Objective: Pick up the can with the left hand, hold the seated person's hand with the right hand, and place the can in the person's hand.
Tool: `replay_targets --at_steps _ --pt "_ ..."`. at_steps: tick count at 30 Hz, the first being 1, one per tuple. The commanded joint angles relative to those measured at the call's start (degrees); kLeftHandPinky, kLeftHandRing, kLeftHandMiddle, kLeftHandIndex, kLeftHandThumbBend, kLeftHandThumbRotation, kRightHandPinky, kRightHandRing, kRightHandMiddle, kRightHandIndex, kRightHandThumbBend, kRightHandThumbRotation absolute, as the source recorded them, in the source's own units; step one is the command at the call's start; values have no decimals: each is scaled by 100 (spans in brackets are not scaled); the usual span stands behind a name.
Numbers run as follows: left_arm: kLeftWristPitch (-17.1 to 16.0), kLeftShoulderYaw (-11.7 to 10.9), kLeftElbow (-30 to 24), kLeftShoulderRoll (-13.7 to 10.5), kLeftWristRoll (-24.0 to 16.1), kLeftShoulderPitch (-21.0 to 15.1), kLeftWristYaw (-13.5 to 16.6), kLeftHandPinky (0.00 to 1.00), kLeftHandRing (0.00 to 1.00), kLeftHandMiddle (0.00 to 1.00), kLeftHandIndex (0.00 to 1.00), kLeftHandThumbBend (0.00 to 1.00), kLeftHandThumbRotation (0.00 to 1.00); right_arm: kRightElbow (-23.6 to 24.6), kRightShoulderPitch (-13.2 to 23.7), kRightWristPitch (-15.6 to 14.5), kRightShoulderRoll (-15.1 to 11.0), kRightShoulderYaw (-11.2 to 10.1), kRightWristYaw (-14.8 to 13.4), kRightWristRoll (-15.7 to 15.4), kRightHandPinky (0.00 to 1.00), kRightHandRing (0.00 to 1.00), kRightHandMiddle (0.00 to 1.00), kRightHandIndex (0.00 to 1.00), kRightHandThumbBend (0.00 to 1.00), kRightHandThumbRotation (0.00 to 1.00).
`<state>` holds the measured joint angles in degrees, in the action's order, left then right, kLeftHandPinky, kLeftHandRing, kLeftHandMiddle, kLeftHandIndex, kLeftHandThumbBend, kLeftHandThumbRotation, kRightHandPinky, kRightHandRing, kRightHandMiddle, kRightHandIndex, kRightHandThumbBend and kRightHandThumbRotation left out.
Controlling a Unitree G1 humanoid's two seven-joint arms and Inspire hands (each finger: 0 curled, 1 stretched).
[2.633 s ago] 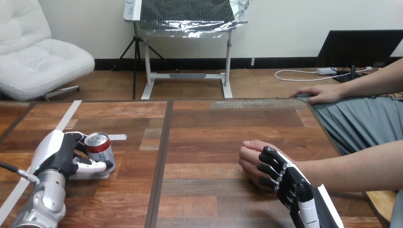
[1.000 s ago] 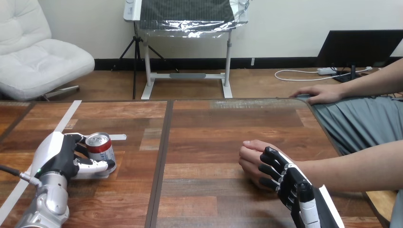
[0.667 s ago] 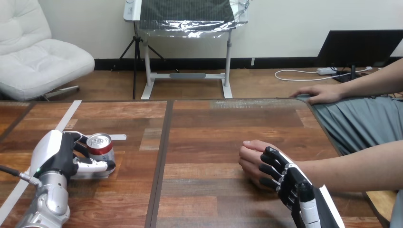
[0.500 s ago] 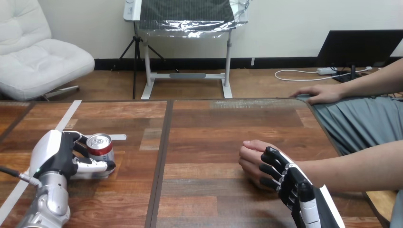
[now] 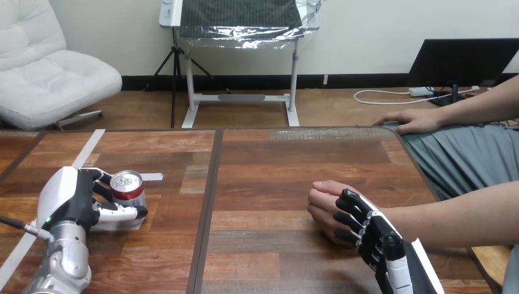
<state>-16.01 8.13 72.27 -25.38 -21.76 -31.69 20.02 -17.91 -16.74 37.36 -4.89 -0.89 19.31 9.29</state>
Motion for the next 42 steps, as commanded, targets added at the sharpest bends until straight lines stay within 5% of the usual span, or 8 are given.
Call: replay_targets --at_steps 1,19,42 --pt "-177 -75 -70 16 58 -388 186 29 36 44 48 62 0 263 249 107 -34 -33 19 42 83 88 89 88 97 100" --pt "-206 -138 -113 35 159 -362 286 28 35 43 48 66 0 205 303 78 -72 -44 76 25 85 89 90 89 97 100" --pt "-399 -372 -547 90 475 -341 49 30 37 44 47 68 0 -189 961 446 -702 -429 -358 -715 85 90 91 90 97 100"
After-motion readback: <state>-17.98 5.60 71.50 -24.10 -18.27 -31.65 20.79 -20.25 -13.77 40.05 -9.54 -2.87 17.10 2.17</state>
